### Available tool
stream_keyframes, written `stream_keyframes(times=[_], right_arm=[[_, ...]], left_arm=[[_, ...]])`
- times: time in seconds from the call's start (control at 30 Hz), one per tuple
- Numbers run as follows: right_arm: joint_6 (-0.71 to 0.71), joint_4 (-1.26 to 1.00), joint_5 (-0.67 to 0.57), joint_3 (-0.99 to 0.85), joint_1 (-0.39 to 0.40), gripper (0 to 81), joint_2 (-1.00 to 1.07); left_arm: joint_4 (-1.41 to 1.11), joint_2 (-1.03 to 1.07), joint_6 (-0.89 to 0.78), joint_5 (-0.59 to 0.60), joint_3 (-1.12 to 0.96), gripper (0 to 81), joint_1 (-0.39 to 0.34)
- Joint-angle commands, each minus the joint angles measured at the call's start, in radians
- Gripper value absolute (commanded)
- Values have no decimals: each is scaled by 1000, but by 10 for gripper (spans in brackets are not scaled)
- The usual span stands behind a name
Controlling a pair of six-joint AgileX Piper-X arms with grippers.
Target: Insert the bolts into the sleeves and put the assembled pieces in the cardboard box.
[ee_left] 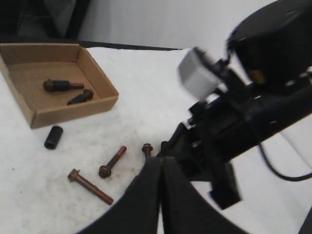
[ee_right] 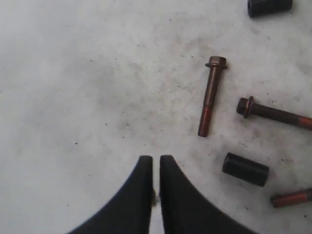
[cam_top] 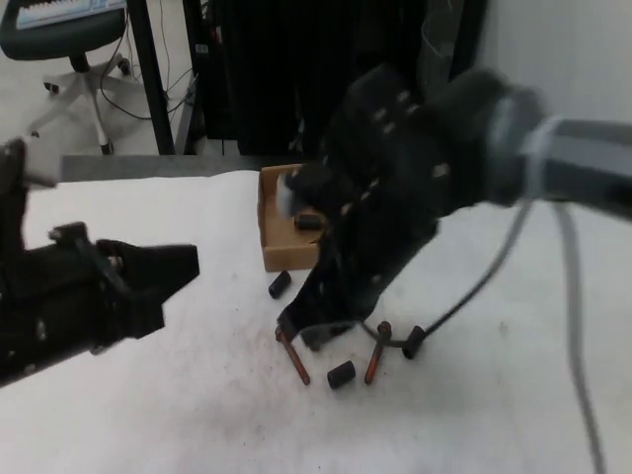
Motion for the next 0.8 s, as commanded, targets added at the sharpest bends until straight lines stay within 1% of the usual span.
stream_keyframes(times=[0.0, 0.03, 0.1, 0.13, 0.3, 0.4, 0.5, 0.6, 0.77], right_arm=[[7, 31, 9, -104, 1, 221, 124], [7, 29, 14, -128, 1, 275, 147], [7, 29, 28, -184, -1, 346, 191], [4, 29, 43, -205, -1, 351, 208], [-51, 31, 64, -316, -6, 320, 297], [-57, 37, 64, -350, -14, 319, 335], [-71, 70, 72, -360, -26, 319, 363], [-108, 108, 118, -360, -34, 319, 381], [-128, 78, 143, -360, -41, 319, 384]], left_arm=[[3, -88, 14, -10, -11, 3, 9], [12, -109, 14, -10, -11, 3, 11], [39, -151, 14, -23, -11, 3, 15], [58, -174, 14, -25, -11, 3, 19], [126, -269, 14, -28, -11, 3, 42], [131, -302, 14, -33, -11, 3, 52], [131, -314, 14, -48, -11, 3, 53], [131, -314, 14, -48, -11, 3, 53], [131, -314, 21, -48, -11, 3, 53]])
